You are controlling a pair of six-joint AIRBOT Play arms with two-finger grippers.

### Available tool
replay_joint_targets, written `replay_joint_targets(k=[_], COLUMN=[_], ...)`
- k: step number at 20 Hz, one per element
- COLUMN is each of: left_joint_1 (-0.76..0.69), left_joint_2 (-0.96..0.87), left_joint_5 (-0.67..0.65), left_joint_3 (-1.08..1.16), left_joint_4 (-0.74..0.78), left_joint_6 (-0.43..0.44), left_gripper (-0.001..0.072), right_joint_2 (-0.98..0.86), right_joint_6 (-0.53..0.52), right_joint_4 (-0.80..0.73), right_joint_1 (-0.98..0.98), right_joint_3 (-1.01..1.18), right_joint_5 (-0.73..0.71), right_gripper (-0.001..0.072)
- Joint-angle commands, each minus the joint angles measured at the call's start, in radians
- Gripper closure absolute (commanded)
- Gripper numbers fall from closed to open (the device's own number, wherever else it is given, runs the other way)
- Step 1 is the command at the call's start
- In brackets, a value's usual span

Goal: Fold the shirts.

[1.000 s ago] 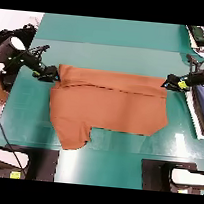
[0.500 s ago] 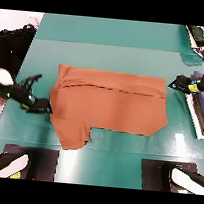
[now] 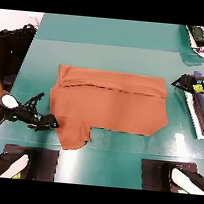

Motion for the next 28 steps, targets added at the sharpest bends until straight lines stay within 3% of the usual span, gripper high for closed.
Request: replay_joint_targets(k=[1,3,4,5,6,12,14,19,26,27,28], left_joint_1=[0.0,0.0,0.0,0.0,0.0,0.0,0.0,0.0,0.0,0.0,0.0], left_joint_2=[0.003,0.003,0.003,0.003,0.003,0.004,0.004,0.004,0.003,0.004,0.004], left_joint_5=[0.068,0.106,0.112,0.106,0.096,0.068,0.06,0.058,0.043,0.039,0.034], left_joint_3=[-0.026,-0.026,-0.026,-0.026,-0.026,0.001,0.022,0.055,0.055,0.055,0.055], left_joint_4=[-0.044,-0.094,-0.11,-0.113,-0.117,-0.137,-0.14,-0.141,-0.14,-0.14,-0.139], left_joint_6=[0.0,0.0,0.001,0.015,0.05,0.073,0.08,0.079,0.08,0.08,0.08], left_gripper=[0.0207,0.0209,0.0267,0.0552,0.0679,0.0682,0.0682,0.0682,0.0682,0.0682,0.0682], right_joint_2=[0.006,0.006,0.006,0.006,0.006,0.006,0.006,0.006,0.006,0.007,0.015], right_joint_6=[0.001,0.001,0.001,0.001,0.001,0.001,0.001,-0.024,-0.021,-0.022,-0.022], right_joint_4=[0.002,0.027,0.026,0.024,0.014,-0.09,-0.078,0.056,0.07,0.07,0.069], right_joint_1=[0.0,0.0,0.0,0.0,-0.002,-0.103,-0.148,-0.131,0.016,0.016,0.016], right_joint_3=[0.0,0.0,0.0,-0.001,-0.001,-0.082,-0.21,-0.5,-0.573,-0.573,-0.573], right_joint_5=[0.01,0.018,0.03,0.051,0.075,0.267,0.285,0.149,0.054,0.058,0.057], right_gripper=[0.0388,0.0388,0.0388,0.0388,0.0388,0.0379,0.0181,0.0207,0.0223,0.0312,0.0328])
